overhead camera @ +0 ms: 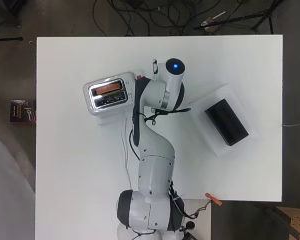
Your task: Teleoperate dual arm-hand system to toast a bread
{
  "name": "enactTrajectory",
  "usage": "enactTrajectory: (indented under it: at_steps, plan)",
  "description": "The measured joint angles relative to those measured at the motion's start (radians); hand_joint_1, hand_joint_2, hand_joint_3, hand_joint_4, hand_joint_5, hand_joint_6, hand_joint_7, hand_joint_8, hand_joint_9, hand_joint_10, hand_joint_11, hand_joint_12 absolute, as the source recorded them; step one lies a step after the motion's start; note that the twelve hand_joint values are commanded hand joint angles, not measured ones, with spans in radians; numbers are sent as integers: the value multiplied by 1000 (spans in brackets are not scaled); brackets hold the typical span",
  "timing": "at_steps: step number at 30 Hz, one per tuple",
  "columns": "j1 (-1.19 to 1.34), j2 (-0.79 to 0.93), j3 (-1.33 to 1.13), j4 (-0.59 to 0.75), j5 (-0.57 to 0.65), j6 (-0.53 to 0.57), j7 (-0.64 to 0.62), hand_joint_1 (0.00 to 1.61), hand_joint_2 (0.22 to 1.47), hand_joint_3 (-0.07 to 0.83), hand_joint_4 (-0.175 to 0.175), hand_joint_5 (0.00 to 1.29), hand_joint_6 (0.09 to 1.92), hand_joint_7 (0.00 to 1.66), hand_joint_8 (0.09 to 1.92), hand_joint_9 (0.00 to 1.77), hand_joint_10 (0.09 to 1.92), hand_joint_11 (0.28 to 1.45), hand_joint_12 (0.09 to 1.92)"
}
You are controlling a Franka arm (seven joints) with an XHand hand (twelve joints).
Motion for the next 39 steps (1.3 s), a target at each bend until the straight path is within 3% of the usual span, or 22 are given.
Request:
enactTrajectory:
  at_steps: [4, 8, 15, 16, 17, 19, 20, 22, 26, 33, 39]
  plan:
    - [2, 12, 10, -14, 11, 18, -8, 258, 1241, -1, -64, 272, 87, 746, 1712, 961, 1751, 569, 1456]
    - [4, 32, 21, -6, 8, 16, -10, 258, 1232, 0, -55, 247, 87, 693, 1576, 886, 1638, 549, 1176]
    - [6, 47, 24, -32, -6, 12, 8, 240, 1226, -1, -59, 217, 87, 681, 1487, 865, 1576, 556, 1077]
    - [7, 47, 23, -46, -11, 19, 12, 236, 1222, -1, -60, 215, 87, 672, 1412, 841, 1506, 564, 969]
    - [7, 47, 23, -58, -18, 27, 17, 225, 1214, -1, -60, 212, 87, 669, 1267, 821, 1357, 591, 757]
    - [10, 48, 23, -73, -37, 39, 45, 157, 1170, -3, -44, 182, 87, 609, 531, 711, 575, 528, 275]
    - [11, 52, 24, -73, -46, 39, 66, 135, 1152, -3, -38, 172, 87, 592, 289, 685, 316, 508, 145]
    - [14, 64, 25, -70, -66, 37, 127, 123, 1136, -1, -30, 163, 87, 574, 87, 668, 91, 492, 87]
    - [16, 75, 25, -59, -75, 44, 181, 143, 1138, 2, -30, 172, 87, 543, 87, 657, 87, 488, 87]
    - [14, 61, 25, -54, -75, 53, 116, 309, 986, -19, -18, 170, 87, 434, 87, 598, 87, 438, 87]
    - [10, 67, 17, -141, -64, 77, 63, 297, 966, -7, 13, 188, 87, 431, 87, 592, 87, 453, 87]
